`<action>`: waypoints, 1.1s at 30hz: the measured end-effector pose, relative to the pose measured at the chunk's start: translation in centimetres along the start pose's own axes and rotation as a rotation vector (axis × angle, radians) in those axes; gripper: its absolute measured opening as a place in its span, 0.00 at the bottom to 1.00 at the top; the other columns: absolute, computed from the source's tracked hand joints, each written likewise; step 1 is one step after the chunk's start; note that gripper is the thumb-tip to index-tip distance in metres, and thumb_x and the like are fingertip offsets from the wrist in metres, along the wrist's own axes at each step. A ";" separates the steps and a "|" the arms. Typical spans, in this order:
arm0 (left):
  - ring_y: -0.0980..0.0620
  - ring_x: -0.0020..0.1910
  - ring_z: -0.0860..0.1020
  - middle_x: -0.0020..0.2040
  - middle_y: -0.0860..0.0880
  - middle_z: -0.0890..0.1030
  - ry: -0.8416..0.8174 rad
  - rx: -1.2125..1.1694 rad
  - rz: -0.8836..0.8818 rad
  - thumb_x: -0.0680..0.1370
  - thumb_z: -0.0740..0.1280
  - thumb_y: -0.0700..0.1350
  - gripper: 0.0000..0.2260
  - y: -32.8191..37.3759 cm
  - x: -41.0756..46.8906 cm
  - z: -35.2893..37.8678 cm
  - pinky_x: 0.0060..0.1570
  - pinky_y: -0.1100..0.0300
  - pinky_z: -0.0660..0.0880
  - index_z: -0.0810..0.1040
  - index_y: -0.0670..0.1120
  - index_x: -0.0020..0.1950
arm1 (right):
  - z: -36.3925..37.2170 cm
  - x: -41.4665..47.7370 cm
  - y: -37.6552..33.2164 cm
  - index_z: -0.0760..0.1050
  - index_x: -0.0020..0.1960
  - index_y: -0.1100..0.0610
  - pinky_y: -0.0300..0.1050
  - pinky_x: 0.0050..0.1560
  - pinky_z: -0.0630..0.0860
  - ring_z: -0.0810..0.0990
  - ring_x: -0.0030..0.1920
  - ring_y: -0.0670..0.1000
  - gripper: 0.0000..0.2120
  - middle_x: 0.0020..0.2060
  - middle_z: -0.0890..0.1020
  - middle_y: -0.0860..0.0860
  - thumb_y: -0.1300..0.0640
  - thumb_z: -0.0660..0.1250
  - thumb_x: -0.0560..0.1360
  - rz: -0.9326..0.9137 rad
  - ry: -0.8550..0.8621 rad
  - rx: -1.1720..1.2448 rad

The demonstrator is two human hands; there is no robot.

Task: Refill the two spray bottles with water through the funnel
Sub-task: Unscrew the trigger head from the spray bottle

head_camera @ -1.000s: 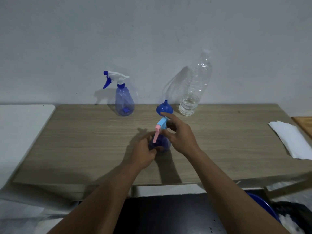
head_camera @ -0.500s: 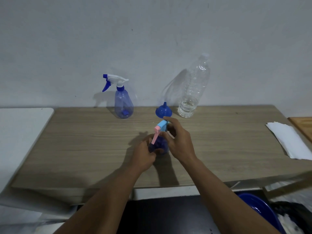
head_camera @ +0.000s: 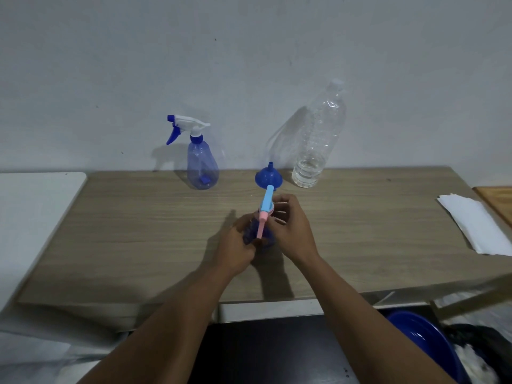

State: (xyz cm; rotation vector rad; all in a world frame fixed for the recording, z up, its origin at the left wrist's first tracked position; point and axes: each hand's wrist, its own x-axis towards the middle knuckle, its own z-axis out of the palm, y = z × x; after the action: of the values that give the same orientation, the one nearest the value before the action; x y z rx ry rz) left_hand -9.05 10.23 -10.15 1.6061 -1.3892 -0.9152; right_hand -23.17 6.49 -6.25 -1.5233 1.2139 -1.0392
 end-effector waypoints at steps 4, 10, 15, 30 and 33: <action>0.62 0.53 0.76 0.58 0.56 0.80 -0.029 0.039 0.034 0.74 0.72 0.36 0.25 0.3 -0.1 -0.3 0.48 0.77 0.71 0.75 0.50 0.70 | 0.2 0.1 0.1 0.76 0.61 0.51 0.36 0.51 0.80 0.81 0.54 0.42 0.11 0.53 0.83 0.45 0.56 0.70 0.79 -0.031 -0.036 -0.022; 0.62 0.53 0.80 0.56 0.54 0.82 -0.004 0.016 0.017 0.74 0.74 0.37 0.25 0.1 -0.1 -0.1 0.46 0.77 0.72 0.76 0.48 0.69 | 0.0 0.0 0.1 0.73 0.61 0.52 0.43 0.56 0.81 0.82 0.54 0.43 0.14 0.53 0.82 0.45 0.55 0.72 0.77 -0.012 -0.020 -0.027; 0.59 0.55 0.77 0.59 0.55 0.80 -0.007 0.084 0.038 0.75 0.73 0.38 0.25 0.1 0.0 -0.1 0.45 0.78 0.70 0.73 0.51 0.71 | -0.6 0.1 0.0 0.70 0.69 0.46 0.52 0.57 0.82 0.82 0.56 0.46 0.21 0.57 0.82 0.48 0.55 0.71 0.79 -0.013 -0.075 -0.052; 0.54 0.55 0.80 0.57 0.55 0.83 0.021 0.078 0.037 0.71 0.77 0.46 0.25 -0.3 0.3 0.1 0.55 0.62 0.75 0.76 0.54 0.67 | -1.6 1.5 -4.9 0.70 0.71 0.46 0.45 0.60 0.79 0.82 0.56 0.41 0.25 0.53 0.85 0.46 0.54 0.73 0.77 -0.234 0.027 -0.215; 0.59 0.49 0.78 0.53 0.58 0.81 0.009 0.101 0.034 0.72 0.77 0.42 0.24 0.0 0.2 0.0 0.45 0.79 0.67 0.76 0.52 0.66 | -2.3 1.8 -7.4 0.69 0.73 0.47 0.33 0.56 0.76 0.81 0.54 0.40 0.25 0.57 0.84 0.47 0.52 0.72 0.78 -0.241 0.062 -0.236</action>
State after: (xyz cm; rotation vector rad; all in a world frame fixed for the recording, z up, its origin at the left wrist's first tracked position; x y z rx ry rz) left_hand -9.01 10.05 -10.10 1.6548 -1.4723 -0.8284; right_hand -23.46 5.24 1.60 -1.8682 1.2526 -1.1374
